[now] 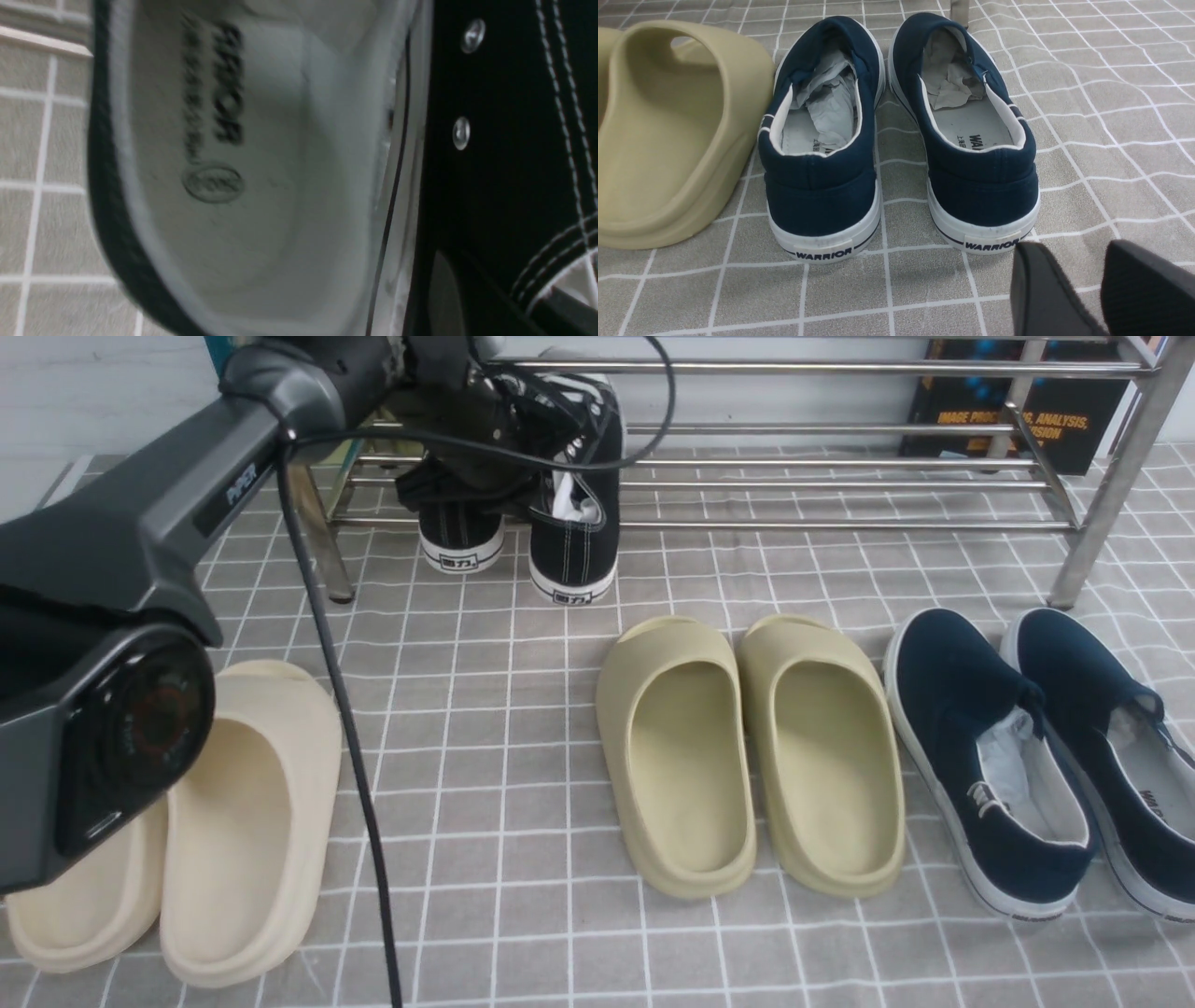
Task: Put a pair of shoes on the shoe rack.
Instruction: Use the left arm to put a shoe into the shoe rack
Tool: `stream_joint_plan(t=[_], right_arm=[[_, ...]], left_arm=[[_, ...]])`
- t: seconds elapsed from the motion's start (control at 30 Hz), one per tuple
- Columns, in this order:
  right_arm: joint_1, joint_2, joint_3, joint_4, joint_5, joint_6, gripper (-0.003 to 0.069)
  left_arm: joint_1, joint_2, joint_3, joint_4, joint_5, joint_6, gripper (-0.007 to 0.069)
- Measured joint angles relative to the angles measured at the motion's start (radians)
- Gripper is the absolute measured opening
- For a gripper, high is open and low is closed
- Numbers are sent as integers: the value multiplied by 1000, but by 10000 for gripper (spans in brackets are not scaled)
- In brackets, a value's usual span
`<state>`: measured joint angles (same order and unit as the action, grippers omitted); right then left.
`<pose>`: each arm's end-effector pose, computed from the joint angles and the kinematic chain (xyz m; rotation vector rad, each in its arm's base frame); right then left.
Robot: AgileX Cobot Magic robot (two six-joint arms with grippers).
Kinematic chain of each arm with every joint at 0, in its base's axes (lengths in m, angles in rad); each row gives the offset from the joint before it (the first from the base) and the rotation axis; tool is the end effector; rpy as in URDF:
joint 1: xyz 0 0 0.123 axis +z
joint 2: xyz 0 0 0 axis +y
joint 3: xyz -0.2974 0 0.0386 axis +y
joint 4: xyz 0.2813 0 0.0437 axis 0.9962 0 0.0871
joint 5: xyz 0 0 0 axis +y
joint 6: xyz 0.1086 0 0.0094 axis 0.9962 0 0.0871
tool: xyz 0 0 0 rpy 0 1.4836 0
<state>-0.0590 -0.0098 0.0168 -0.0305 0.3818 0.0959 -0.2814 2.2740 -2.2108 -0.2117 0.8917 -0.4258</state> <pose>0.0877 -0.0064 0.1680 0.1262 1.8680 -0.0047 0.5480 -0.1770 0.2694 -0.2706 2.4818 -0.5677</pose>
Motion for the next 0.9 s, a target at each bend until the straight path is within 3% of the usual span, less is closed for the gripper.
stream_joint_plan(t=[0.37,0.73,0.9], right_arm=[[0,0,0,0,0,0,239],[0,0,0,0,0,0,239],[0,0,0,0,0,0,239]], left_arm=[[15,43,-24,-58,-89,45,9],[16,35,-39,-42,-144,50,227],[16,-24,-44,22,-31,73,221]])
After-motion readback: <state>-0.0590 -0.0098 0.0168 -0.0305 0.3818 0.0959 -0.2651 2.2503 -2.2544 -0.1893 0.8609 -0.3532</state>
